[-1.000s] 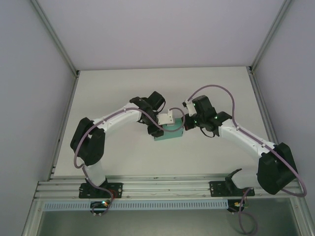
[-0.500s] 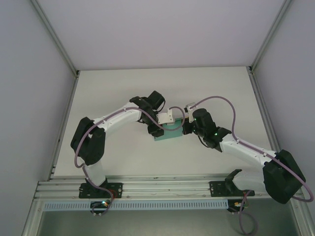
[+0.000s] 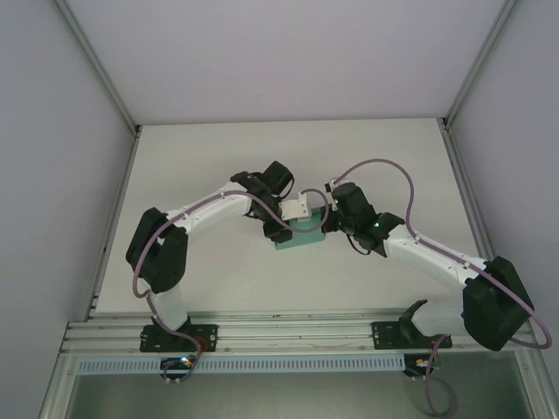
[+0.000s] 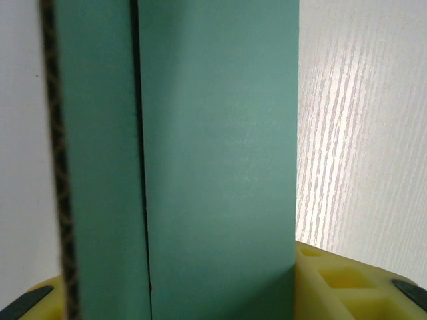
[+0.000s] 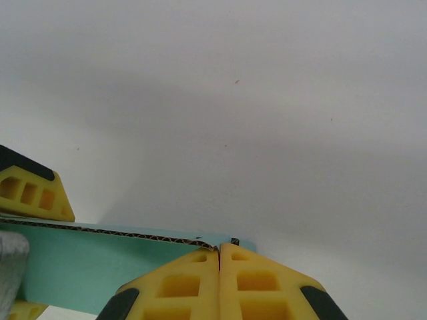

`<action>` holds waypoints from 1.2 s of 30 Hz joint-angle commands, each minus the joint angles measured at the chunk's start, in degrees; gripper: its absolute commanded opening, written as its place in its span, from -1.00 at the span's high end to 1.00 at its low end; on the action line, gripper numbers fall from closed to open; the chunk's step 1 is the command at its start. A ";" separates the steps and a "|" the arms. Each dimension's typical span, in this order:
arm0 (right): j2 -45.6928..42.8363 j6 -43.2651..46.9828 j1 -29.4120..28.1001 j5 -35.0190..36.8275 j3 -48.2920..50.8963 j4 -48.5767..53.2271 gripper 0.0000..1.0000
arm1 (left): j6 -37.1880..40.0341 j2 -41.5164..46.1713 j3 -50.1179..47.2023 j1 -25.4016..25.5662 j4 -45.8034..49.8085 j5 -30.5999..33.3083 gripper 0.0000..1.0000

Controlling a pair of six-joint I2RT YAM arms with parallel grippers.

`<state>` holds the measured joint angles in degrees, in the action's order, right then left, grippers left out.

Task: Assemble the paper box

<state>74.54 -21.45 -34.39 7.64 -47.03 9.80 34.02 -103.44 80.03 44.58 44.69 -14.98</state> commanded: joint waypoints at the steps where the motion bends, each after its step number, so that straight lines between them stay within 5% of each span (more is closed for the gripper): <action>1: 1.69 -0.49 -0.72 0.76 -0.89 4.83 1.00 | -0.78 -0.89 0.40 0.42 -1.33 -0.83 0.05; 19: -3.00 10.02 -0.81 3.34 13.93 -11.56 1.00 | -0.59 0.17 0.75 0.42 -1.60 -0.51 0.01; 26: -3.54 7.88 -1.91 4.34 15.03 -12.55 1.00 | -2.16 0.44 2.59 0.84 -0.85 0.63 -0.29; 32: -2.39 5.27 -4.47 8.67 14.38 -11.97 1.00 | -3.66 2.83 3.78 2.73 -0.57 4.31 -1.00; 36: -1.65 4.27 -6.02 12.03 12.90 -9.66 1.00 | -8.89 6.85 1.84 2.96 -2.66 5.59 -1.00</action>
<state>70.83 -15.11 -39.22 16.60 -34.48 -8.27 29.43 -101.12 82.46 47.55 42.89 -11.18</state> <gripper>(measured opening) 0.042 0.998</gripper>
